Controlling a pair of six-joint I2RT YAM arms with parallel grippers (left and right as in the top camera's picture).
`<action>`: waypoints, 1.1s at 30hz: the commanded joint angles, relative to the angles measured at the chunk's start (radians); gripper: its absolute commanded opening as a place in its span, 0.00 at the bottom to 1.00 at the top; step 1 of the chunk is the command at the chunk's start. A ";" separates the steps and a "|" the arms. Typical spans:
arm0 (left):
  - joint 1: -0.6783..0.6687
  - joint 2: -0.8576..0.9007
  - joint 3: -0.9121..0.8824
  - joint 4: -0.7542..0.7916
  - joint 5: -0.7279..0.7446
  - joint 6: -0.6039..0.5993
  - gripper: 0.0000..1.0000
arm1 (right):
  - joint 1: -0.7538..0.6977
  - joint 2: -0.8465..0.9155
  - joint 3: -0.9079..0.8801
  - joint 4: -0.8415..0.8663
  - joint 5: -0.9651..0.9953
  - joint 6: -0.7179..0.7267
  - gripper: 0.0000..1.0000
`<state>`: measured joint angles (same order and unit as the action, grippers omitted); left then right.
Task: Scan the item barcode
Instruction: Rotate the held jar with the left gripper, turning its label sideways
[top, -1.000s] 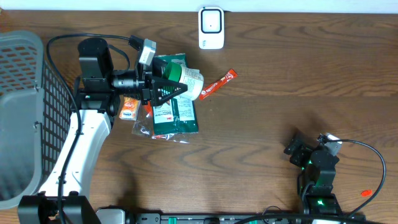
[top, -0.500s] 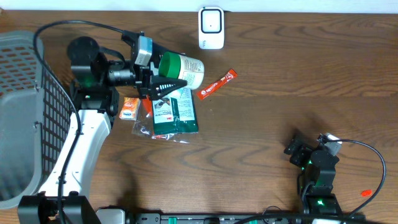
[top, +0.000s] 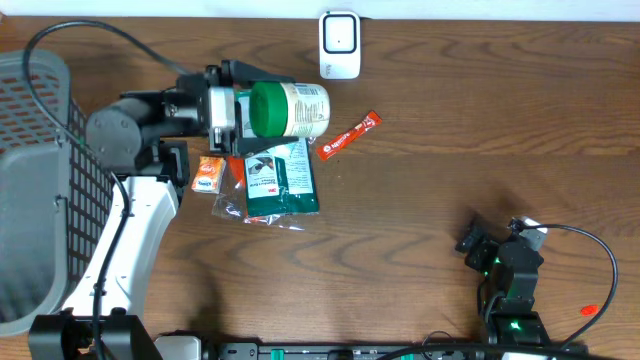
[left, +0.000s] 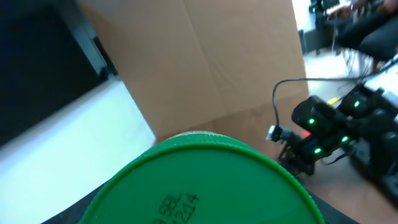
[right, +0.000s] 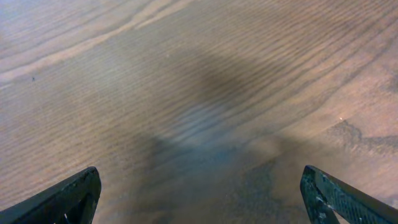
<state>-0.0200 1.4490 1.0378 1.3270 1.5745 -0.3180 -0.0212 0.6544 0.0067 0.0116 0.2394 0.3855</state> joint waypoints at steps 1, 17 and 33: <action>0.003 -0.019 0.027 0.101 -0.003 -0.005 0.40 | 0.002 0.000 -0.001 -0.012 0.006 -0.016 0.99; 0.004 -0.020 0.032 0.259 -0.003 0.195 0.38 | 0.002 0.000 -0.001 -0.063 0.006 -0.035 0.99; 0.003 -0.020 0.042 0.257 -0.003 0.333 0.36 | 0.002 0.000 -0.001 -0.065 -0.006 -0.035 0.99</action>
<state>-0.0200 1.4490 1.0382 1.5688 1.5917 -0.0151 -0.0212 0.6544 0.0067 -0.0483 0.2352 0.3614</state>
